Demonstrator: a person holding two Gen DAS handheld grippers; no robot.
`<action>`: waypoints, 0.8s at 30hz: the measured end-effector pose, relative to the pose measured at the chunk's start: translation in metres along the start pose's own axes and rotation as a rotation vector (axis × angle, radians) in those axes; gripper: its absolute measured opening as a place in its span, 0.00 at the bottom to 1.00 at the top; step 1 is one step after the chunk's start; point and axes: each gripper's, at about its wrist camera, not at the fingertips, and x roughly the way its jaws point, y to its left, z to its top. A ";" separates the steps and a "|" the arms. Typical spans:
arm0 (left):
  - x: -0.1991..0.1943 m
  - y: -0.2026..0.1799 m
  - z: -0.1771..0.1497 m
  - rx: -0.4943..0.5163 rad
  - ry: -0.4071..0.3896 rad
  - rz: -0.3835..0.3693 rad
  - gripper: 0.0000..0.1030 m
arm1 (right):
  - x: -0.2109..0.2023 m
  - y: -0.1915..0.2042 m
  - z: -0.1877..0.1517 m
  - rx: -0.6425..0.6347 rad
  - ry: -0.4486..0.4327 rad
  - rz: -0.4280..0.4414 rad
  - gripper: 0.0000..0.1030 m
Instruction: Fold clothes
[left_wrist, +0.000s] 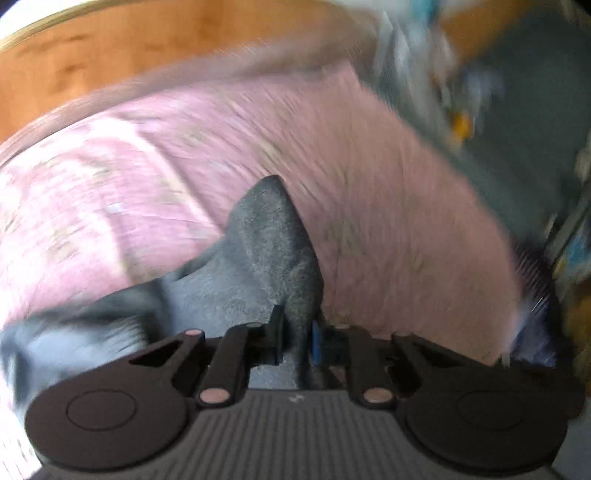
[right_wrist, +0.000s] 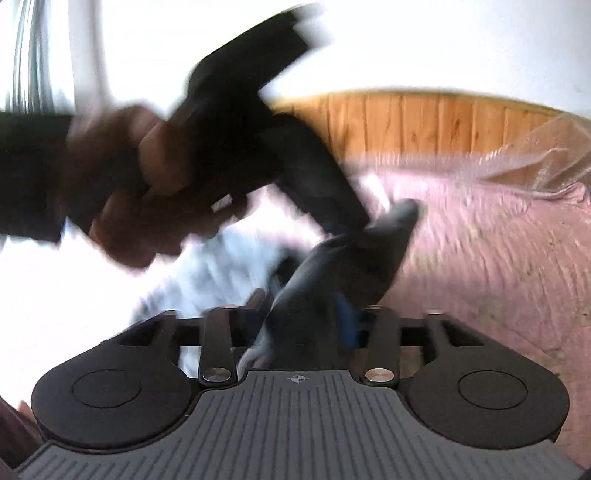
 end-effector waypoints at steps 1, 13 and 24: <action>-0.025 0.022 -0.005 -0.036 -0.044 -0.017 0.13 | -0.003 0.002 0.008 0.046 -0.021 0.037 0.58; -0.040 0.233 -0.144 -0.469 -0.106 -0.071 0.20 | 0.148 0.116 -0.014 -0.055 0.392 0.064 0.49; -0.067 0.228 -0.177 -0.579 -0.185 -0.094 0.49 | 0.153 0.067 0.056 0.056 0.330 -0.039 0.58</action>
